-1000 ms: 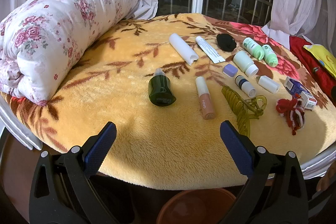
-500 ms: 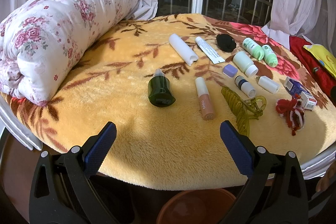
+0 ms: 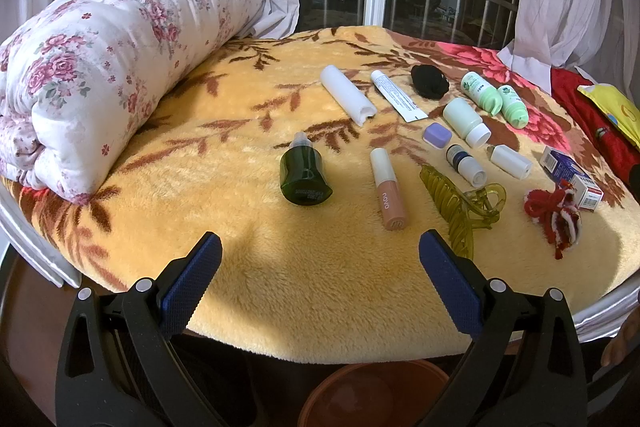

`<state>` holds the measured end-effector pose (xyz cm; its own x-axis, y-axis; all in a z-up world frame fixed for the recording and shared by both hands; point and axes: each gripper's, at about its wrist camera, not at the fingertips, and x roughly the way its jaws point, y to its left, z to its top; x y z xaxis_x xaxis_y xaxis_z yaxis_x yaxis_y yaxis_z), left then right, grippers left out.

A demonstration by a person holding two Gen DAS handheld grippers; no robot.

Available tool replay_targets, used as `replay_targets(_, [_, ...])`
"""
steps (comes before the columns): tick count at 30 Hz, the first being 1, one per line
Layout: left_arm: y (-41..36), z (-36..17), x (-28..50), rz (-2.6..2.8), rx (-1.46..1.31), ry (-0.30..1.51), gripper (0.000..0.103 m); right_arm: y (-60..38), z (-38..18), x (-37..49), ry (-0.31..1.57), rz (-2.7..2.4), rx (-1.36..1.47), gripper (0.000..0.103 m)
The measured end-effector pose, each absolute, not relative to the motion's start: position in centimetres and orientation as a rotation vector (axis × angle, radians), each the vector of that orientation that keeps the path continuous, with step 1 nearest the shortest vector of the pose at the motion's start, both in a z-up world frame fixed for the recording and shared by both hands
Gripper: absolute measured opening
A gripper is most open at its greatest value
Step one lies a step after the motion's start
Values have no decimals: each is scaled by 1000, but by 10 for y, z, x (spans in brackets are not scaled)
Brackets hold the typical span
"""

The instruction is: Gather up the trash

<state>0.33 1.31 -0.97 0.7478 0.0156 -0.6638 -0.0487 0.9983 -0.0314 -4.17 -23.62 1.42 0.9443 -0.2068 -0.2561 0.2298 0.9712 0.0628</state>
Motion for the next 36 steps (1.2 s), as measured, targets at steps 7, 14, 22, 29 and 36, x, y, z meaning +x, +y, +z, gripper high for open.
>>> replay_targets(7, [13,-9,3,36,-48,726,96,-238,15,-42,251,-222,95,98])
replay_targets(14, [18,-15,5,24,-57,729,96,-236,14,-42,242,-226,107,98])
replay_targets(22, [-1,-17,11,-55,-36,737,96,-241,7,-42,245,-221,158,98])
replay_targets(29, [18,-7,32,-18,-38,712,96,-245,10,-50,214,-237,172,98])
replay_targets(36, [42,-22,61,61,-26,749,95,-237,12,-52,179,-228,90,98])
